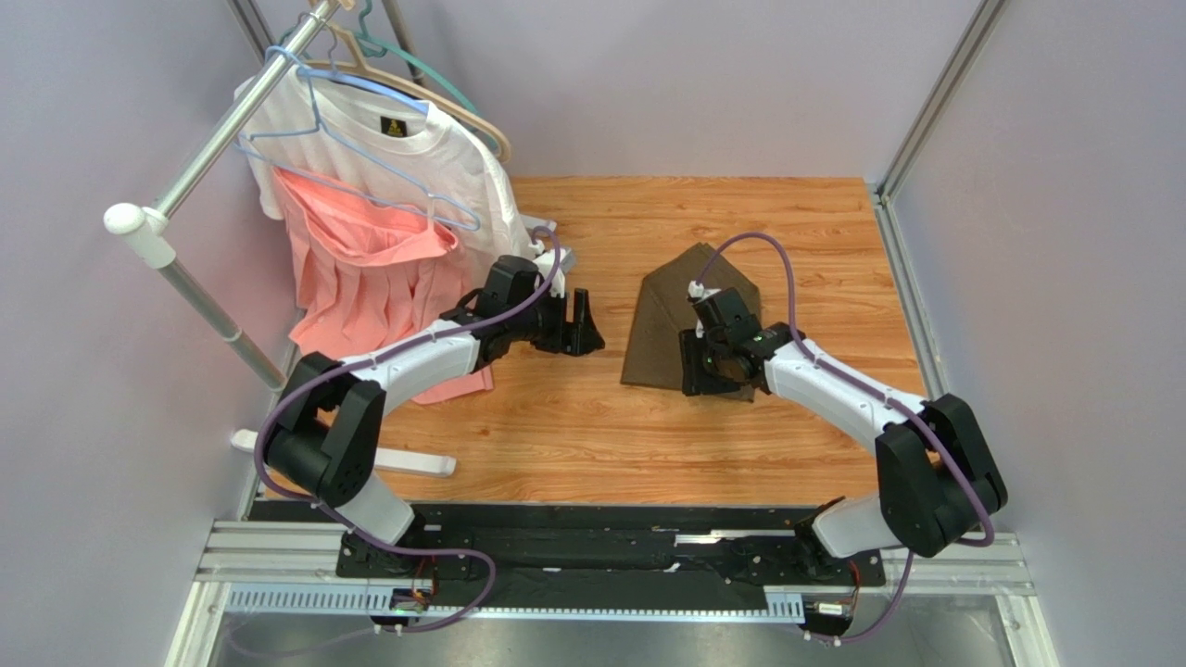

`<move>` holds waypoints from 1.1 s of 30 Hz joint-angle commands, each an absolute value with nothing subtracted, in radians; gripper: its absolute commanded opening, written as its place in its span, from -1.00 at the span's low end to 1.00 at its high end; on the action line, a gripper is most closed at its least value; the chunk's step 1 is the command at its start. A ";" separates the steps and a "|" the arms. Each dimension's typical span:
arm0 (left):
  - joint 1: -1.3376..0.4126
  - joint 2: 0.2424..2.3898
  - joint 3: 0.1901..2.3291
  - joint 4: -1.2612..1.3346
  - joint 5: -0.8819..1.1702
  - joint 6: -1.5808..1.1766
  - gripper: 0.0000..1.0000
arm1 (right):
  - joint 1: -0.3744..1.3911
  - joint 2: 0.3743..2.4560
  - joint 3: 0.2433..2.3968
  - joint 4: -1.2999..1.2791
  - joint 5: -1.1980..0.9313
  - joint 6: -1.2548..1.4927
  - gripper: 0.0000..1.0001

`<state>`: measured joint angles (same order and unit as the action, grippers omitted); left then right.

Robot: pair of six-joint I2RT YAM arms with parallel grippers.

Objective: Fold the napkin, place the utensils inside, and roll it up
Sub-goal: Fold the napkin

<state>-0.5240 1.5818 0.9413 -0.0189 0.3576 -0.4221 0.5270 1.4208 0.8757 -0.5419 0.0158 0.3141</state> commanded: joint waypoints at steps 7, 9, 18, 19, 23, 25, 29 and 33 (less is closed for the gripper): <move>-0.522 1.542 0.951 0.006 0.374 -0.417 0.50 | 0.526 1.447 0.856 -0.551 -0.025 0.456 -0.14; -0.520 1.540 0.951 0.003 0.371 -0.413 0.50 | 0.523 1.453 0.847 -0.546 -0.023 0.457 -0.14; -0.515 1.536 0.968 -0.026 0.370 -0.400 0.50 | 0.486 1.497 0.815 -0.505 -0.009 0.454 -0.14; -0.515 1.536 0.971 -0.026 0.370 -0.400 0.50 | 0.485 1.500 0.813 -0.499 -0.003 0.454 -0.14; -0.509 1.534 0.973 -0.032 0.365 -0.394 0.50 | 0.476 1.516 0.813 -0.474 0.044 0.439 -0.14; -0.508 1.534 0.973 -0.032 0.365 -0.394 0.50 | 0.469 1.517 0.821 -0.469 0.074 0.430 -0.14; -0.506 1.537 0.969 -0.031 0.373 -0.396 0.50 | 0.454 1.523 0.830 -0.457 0.087 0.400 -0.15; -0.505 1.537 0.966 -0.028 0.373 -0.394 0.50 | 0.448 1.520 0.834 -0.440 0.057 0.358 -0.14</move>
<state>-0.5102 1.5742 0.9413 -0.0376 0.3599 -0.4129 0.4557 1.5196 0.8143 -0.4965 0.0566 0.4107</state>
